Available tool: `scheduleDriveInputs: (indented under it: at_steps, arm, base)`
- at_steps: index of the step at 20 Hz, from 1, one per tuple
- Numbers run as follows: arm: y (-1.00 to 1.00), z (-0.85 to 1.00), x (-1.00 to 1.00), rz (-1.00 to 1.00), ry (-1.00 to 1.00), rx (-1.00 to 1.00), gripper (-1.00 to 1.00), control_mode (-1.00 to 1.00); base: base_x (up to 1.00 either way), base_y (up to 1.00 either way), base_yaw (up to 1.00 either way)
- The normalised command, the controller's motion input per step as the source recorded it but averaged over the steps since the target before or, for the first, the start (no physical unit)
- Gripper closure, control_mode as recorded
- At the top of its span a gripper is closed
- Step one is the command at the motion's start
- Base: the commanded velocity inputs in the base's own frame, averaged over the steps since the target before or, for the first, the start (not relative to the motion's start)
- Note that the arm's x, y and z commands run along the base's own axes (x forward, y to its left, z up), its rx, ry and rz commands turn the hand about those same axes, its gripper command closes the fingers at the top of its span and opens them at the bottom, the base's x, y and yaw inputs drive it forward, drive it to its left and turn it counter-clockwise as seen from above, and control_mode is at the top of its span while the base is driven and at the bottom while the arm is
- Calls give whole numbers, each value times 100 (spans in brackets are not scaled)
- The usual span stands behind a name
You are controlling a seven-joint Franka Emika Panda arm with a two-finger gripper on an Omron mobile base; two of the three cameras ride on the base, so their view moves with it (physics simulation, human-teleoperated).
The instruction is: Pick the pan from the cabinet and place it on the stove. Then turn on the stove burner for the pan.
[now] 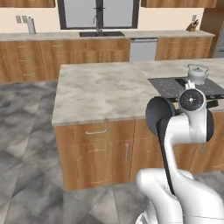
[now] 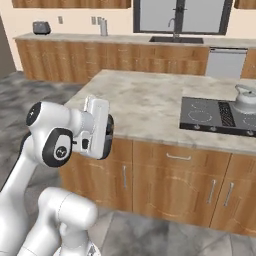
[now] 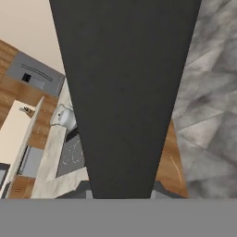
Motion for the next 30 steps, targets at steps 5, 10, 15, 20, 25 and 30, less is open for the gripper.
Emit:
scheduleDriveInputs:
  at_steps: [5, 10, 15, 20, 25, 30]
  arm:
    - [0, 0, 0, 0, 0, 0, 100, 100]
    - [0, 0, 0, 0, 0, 0, 100, 100]
    - [0, 0, 0, 0, 0, 0, 100, 100]
    - [0, 0, 0, 0, 0, 0, 100, 100]
    - [0, 0, 0, 0, 0, 0, 100, 100]
    - [0, 0, 0, 0, 0, 0, 100, 100]
  base:
    - [61, -71, 0]
    - [60, -67, 0]
    - [58, -61, 0]
    - [53, -61, 0]
    - [52, -51, 0]
    - [48, -42, 2]
